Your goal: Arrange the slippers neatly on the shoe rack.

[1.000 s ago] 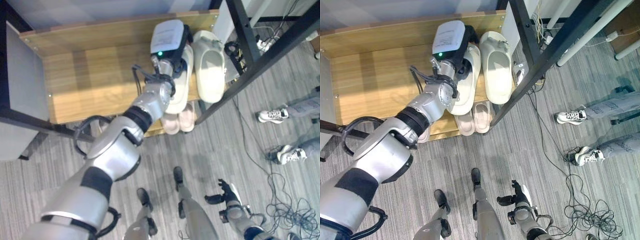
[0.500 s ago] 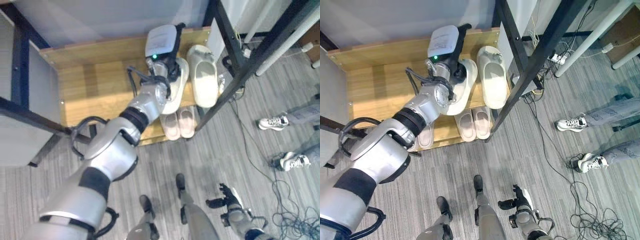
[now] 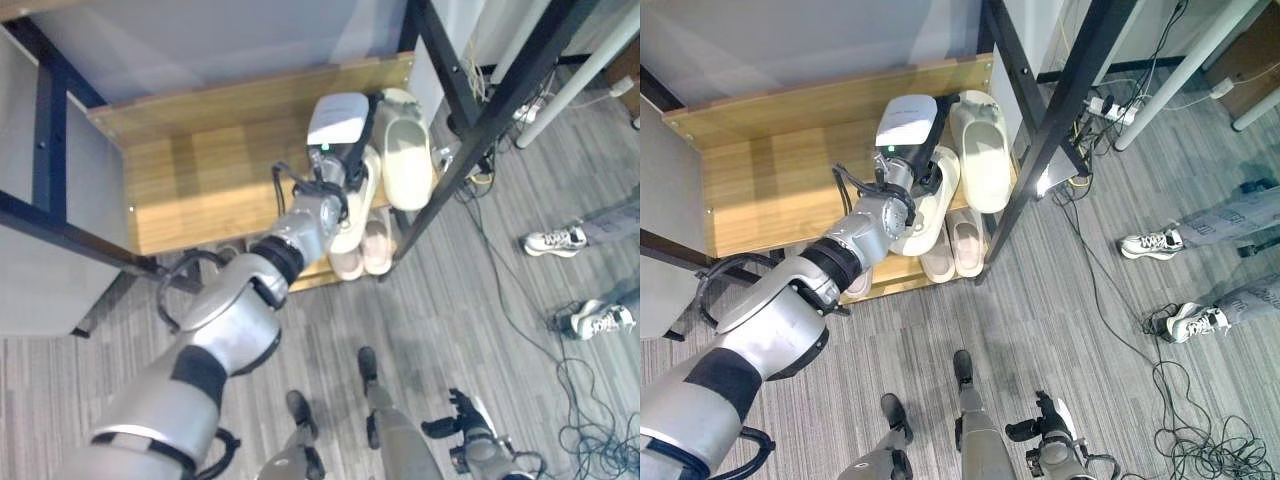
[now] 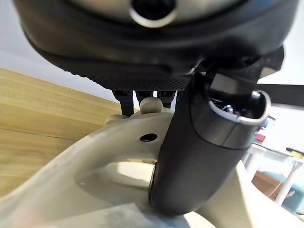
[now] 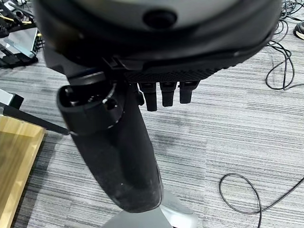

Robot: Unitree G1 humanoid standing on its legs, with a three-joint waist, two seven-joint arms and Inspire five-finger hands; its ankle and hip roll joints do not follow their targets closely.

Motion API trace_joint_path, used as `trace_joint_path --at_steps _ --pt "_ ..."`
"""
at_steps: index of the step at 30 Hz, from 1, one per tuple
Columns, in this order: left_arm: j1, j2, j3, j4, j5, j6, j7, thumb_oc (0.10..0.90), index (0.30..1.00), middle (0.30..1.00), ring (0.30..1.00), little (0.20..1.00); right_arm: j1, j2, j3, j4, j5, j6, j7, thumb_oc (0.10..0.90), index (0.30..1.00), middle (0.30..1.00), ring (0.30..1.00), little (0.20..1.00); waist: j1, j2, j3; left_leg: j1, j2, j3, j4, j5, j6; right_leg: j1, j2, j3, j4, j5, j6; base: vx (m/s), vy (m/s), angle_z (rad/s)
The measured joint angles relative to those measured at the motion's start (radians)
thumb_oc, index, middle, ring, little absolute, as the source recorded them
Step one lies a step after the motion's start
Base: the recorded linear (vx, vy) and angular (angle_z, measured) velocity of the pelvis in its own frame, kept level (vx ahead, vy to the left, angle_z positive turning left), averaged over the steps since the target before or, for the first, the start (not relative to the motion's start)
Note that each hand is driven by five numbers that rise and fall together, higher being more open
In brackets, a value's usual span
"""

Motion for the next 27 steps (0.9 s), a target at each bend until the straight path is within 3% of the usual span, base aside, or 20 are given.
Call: trace_joint_path --at_steps 2,11,15,18,27 --pt "-0.009 0.062 0.002 -0.022 -0.001 -0.006 0.022 0.800 0.900 0.900 0.900 0.900 -0.002 0.008 -0.001 -0.006 0.000 0.001 0.000 0.800 0.900 0.900 0.900 0.900 -0.007 0.000 0.000 -0.022 0.003 0.001 0.000 0.003 -0.001 -0.022 0.005 0.000 0.000 0.017 -0.012 0.05 -0.002 -0.04" --pt "-0.021 0.157 -0.053 -0.037 0.102 0.003 0.038 0.800 0.900 0.900 0.900 0.900 -0.020 0.003 0.005 -0.007 -0.003 -0.008 -0.001 0.800 0.900 0.900 0.900 0.900 0.012 0.000 0.000 0.000 0.011 0.000 0.000 0.003 -0.004 -0.002 0.012 -0.003 0.001 0.017 -0.013 0.02 0.003 -0.02" --pt "-0.017 0.159 -0.069 -0.037 0.116 0.014 0.026 0.800 0.900 0.900 0.900 0.900 -0.016 0.008 0.001 -0.003 -0.003 -0.002 0.002 0.800 0.900 0.900 0.900 0.900 0.029 0.000 0.000 -0.002 0.010 -0.008 0.000 0.006 -0.009 0.000 0.010 -0.008 0.000 0.007 -0.005 0.01 0.003 0.06" --pt "-0.004 0.166 -0.090 -0.068 0.113 -0.011 -0.050 0.800 0.900 0.900 0.900 0.900 -0.012 0.008 0.001 0.002 -0.003 0.004 0.002 0.800 0.900 0.900 0.900 0.900 0.037 0.001 0.000 -0.001 0.009 -0.006 0.000 0.008 -0.008 0.000 0.009 -0.007 0.000 0.002 -0.006 0.00 0.000 0.00" --pt "0.004 0.177 -0.116 -0.112 0.118 -0.023 -0.050 0.800 0.900 0.900 0.900 0.900 -0.011 0.011 0.002 -0.002 -0.003 0.004 0.012 0.800 0.900 0.900 0.900 0.900 0.044 0.001 0.000 -0.001 0.010 -0.007 0.000 0.007 -0.006 0.000 0.011 -0.007 0.001 0.015 -0.019 0.00 0.000 0.00"
